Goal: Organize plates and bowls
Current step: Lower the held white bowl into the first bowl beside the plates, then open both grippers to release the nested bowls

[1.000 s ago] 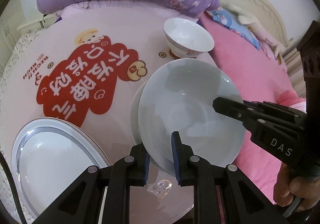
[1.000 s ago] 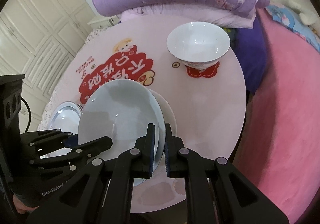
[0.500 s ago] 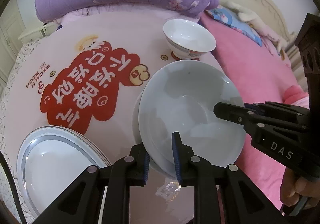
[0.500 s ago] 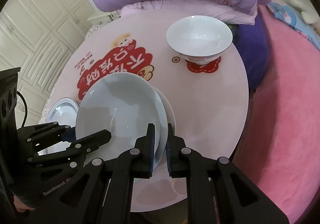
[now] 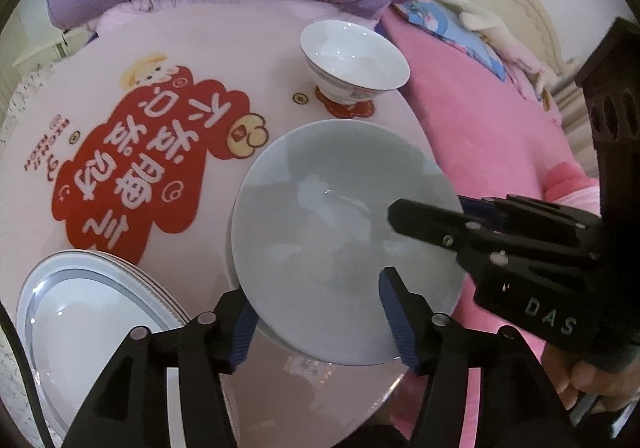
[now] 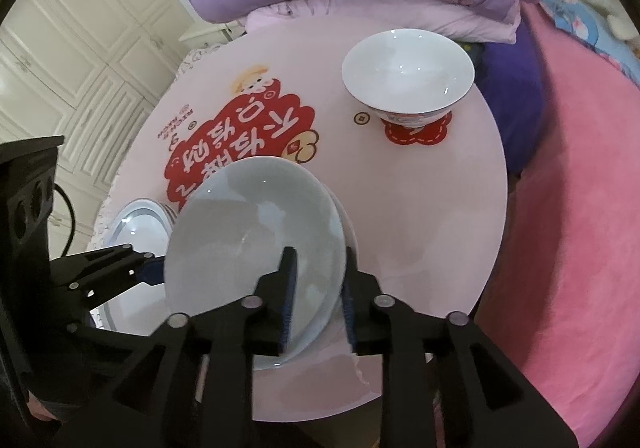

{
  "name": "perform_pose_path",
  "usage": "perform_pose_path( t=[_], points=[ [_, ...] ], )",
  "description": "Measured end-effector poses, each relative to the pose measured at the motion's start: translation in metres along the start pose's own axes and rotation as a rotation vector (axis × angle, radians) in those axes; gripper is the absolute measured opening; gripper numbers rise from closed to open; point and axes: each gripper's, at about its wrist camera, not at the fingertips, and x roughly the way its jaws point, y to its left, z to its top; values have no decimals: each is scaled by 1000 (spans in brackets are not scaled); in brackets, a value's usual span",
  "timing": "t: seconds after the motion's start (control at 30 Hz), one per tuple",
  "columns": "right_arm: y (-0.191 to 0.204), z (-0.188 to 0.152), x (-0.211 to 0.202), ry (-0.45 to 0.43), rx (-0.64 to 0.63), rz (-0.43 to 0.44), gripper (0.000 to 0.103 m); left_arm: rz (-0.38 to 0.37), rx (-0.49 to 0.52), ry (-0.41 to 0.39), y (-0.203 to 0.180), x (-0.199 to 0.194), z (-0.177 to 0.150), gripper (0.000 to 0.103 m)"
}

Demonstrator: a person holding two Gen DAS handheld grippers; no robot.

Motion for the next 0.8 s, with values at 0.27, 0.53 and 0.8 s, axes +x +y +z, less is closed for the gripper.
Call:
perform_pose_path(
  t=[0.27, 0.53, 0.8],
  points=[
    [-3, 8, -14, -36, 11, -10, 50, -8, -5, 19, 1, -9, 18, 89],
    [-13, 9, -19, -73, 38, -16, 76, 50, -33, -36, 19, -18, 16, 96],
    [-32, 14, -24, -137, 96, -35, 100, 160, -65, -168, 24, -34, 12, 101]
  ],
)
